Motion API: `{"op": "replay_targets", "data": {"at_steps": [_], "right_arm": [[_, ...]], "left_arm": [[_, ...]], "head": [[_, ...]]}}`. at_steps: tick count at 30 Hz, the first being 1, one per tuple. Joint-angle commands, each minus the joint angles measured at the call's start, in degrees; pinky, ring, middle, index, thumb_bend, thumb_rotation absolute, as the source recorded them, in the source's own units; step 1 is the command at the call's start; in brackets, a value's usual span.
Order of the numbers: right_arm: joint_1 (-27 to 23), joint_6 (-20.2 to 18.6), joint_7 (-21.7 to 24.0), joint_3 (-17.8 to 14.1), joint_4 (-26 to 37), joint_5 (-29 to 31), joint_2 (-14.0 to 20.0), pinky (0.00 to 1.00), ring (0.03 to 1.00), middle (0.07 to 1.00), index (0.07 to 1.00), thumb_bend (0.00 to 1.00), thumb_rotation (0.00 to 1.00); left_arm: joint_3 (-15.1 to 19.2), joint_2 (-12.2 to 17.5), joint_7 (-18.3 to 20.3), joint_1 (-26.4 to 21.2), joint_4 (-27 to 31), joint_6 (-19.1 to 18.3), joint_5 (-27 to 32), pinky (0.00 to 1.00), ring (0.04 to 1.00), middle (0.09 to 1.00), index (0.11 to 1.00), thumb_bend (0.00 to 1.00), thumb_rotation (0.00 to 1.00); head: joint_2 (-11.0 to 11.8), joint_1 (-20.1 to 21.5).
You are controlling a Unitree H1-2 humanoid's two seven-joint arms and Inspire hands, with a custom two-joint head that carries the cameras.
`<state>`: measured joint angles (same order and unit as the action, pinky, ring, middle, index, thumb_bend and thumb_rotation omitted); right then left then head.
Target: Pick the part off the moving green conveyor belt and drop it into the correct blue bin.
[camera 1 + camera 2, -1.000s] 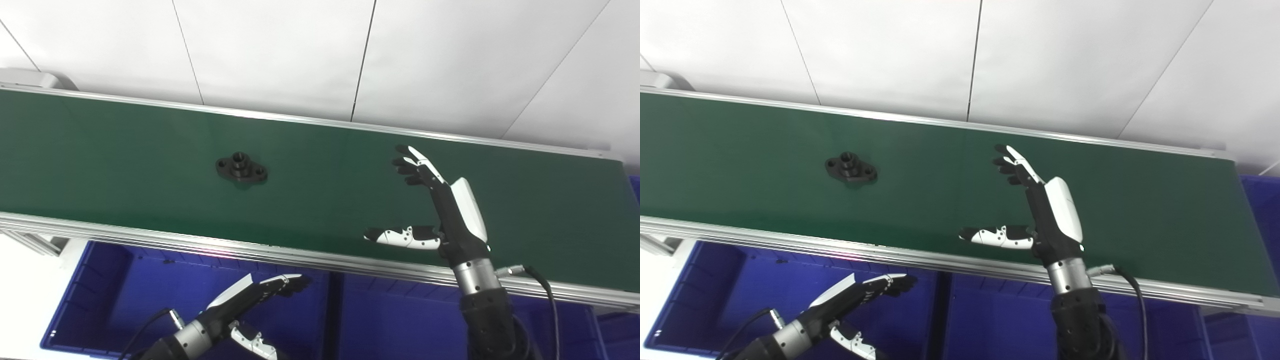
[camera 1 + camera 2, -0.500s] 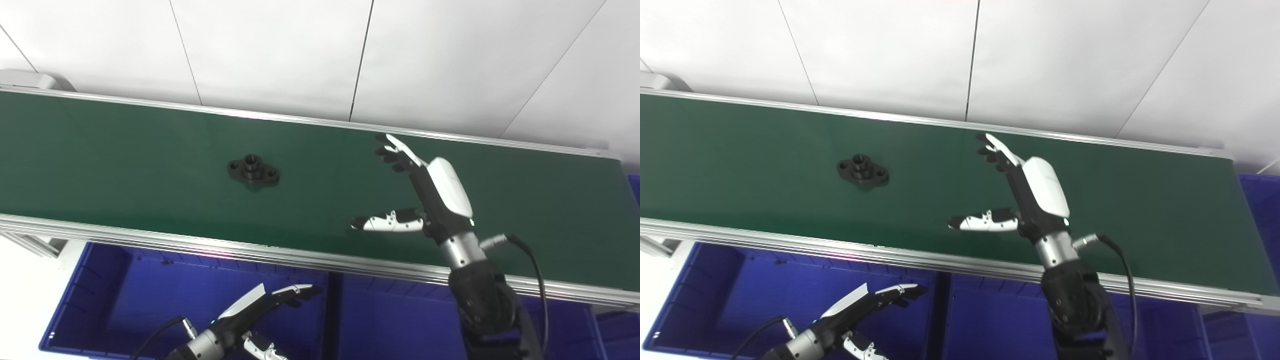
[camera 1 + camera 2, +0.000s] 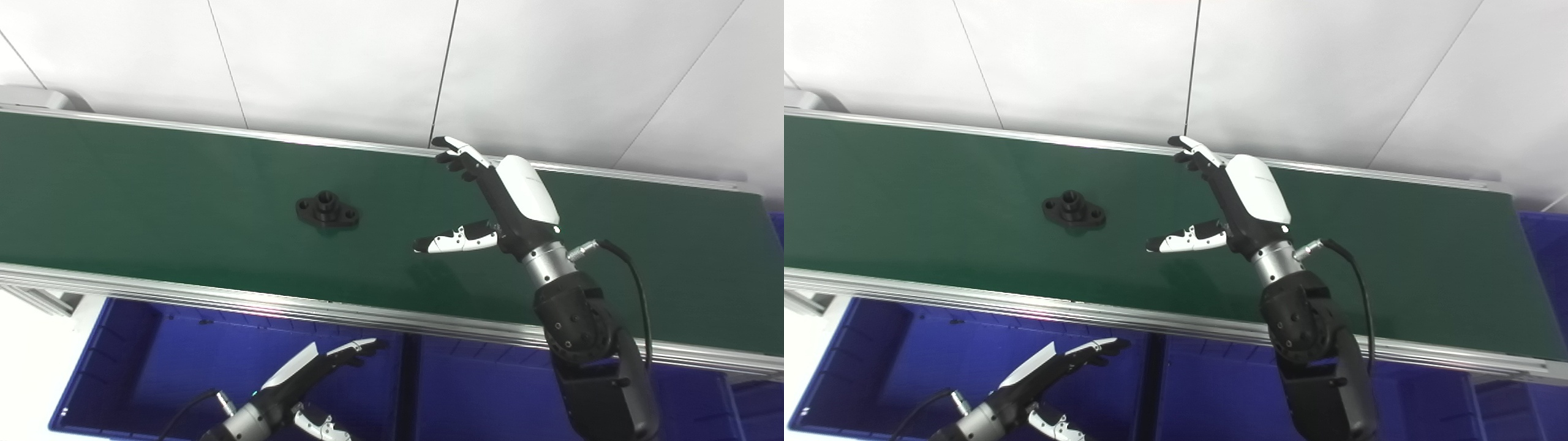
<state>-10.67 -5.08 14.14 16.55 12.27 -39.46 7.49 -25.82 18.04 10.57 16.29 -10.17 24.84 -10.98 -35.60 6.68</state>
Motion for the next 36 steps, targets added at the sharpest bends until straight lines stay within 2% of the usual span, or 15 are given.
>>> {"op": "replay_targets", "data": {"at_steps": [1, 8, 15, 19, 25, 31, 36], "right_arm": [[-2.35, -1.71, 0.46, 0.31, 1.75, -0.24, -0.57, 0.68, 0.757, 0.781, 0.874, 0.89, 0.35], [-4.33, -2.91, 1.44, 2.47, -0.52, -2.56, -0.89, 0.68, 0.759, 0.793, 0.873, 0.89, 0.33], [-6.18, -0.88, 0.2, 3.16, -4.95, -0.58, -1.55, 0.68, 0.746, 0.783, 0.865, 0.89, 0.3], [-8.27, -1.78, 0.84, 4.98, -8.32, -2.15, -1.63, 0.69, 0.754, 0.788, 0.869, 0.89, 0.3], [-12.54, -4.11, 1.91, 7.35, -14.64, -4.81, -1.95, 0.72, 0.793, 0.83, 0.89, 0.88, 0.33], [-16.31, -3.54, 0.99, 8.93, -20.61, -5.89, -2.52, 0.74, 0.819, 0.849, 0.893, 0.9, 0.35], [-19.08, -2.8, -0.16, 10.79, -25.68, -6.8, -3.19, 0.76, 0.828, 0.855, 0.89, 0.92, 0.36]], "left_arm": [[0.53, 0.06, -0.46, 1.0, 2.88, 2.06, 1.0, 0.84, 0.905, 0.932, 0.92, 0.92, 0.21], [0.36, -1.0, -1.35, 1.4, 2.28, 2.05, 0.55, 0.84, 0.907, 0.94, 0.936, 0.92, 0.23], [-0.99, -1.53, -2.72, 1.53, 2.01, 2.06, 0.04, 0.81, 0.9, 0.934, 0.927, 0.92, 0.24], [-1.59, -1.52, -3.72, 1.28, 1.76, 2.07, -1.0, 0.82, 0.898, 0.932, 0.923, 0.93, 0.23], [-1.92, -1.53, -3.95, 1.0, 1.76, 2.05, -1.74, 0.81, 0.896, 0.937, 0.924, 0.92, 0.24], [-1.79, -2.03, -3.64, 1.03, 1.75, 2.04, -1.43, 0.84, 0.9, 0.934, 0.916, 0.93, 0.21], [-1.69, -2.29, -3.73, 1.03, 2.12, 2.02, -2.05, 0.81, 0.884, 0.927, 0.916, 0.93, 0.21]], "head": [[0.19, -0.35], [1.15, -1.07], [1.9, -1.79], [2.02, -1.84], [1.24, -2.9], [0.15, -4.06], [-0.64, -4.72]]}}
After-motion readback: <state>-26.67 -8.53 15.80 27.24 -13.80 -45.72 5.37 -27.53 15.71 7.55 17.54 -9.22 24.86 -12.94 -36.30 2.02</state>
